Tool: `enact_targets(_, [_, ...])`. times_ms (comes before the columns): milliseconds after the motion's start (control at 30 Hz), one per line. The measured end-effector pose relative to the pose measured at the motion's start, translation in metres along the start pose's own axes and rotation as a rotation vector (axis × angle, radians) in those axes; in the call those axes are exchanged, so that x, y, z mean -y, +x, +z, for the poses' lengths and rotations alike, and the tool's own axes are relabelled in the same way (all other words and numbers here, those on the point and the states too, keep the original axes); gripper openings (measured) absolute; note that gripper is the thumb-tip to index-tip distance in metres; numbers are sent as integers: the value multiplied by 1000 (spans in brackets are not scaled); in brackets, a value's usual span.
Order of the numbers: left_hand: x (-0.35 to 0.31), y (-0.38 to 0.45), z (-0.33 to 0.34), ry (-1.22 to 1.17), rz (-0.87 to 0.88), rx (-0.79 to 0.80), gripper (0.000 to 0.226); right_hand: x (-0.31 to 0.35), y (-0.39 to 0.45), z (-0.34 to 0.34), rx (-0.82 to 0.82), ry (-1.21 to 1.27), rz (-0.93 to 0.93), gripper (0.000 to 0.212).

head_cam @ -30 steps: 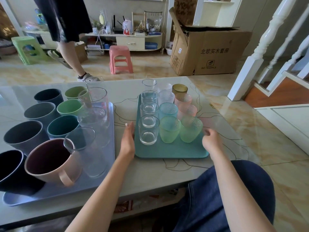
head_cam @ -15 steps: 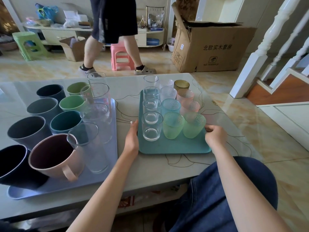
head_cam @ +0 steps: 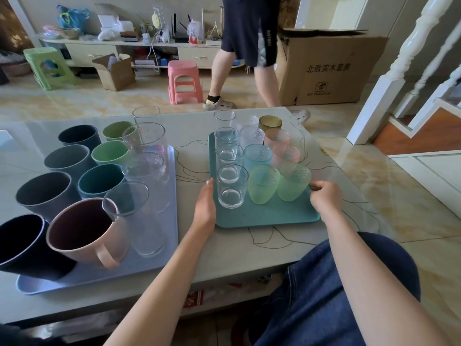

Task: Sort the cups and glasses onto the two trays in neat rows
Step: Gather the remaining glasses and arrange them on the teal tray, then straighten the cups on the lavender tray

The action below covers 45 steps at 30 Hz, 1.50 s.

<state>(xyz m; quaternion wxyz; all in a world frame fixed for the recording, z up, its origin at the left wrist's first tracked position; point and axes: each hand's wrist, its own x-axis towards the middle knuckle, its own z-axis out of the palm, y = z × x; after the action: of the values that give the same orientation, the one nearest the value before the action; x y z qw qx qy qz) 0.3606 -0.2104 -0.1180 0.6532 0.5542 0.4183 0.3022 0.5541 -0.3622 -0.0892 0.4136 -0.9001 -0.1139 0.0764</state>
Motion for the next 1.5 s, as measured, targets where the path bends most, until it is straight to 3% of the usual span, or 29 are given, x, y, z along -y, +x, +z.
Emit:
enact_targets(533, [-2, -10, 18, -54, 24, -30, 42, 0, 20, 6, -33, 29, 15, 33])
enact_targets(867, [-7, -15, 14, 77, 148, 25, 45, 2, 7, 4, -2, 110, 55, 50])
enact_targets(1000, [-21, -16, 7, 73, 194, -48, 49, 3, -2, 2, -106, 220, 38, 51])
enact_targets(1300, [-95, -34, 7, -2, 359, 48, 49, 48, -49, -9, -500, 398, -359, 43])
enact_targets(1400, [-124, -39, 6, -24, 427, 111, 50, 84, -72, -2, -487, 511, -526, 35])
enact_targets(1500, [-158, -32, -17, -36, 501, 121, 48, 122, -91, 14, -369, 618, -621, 32])
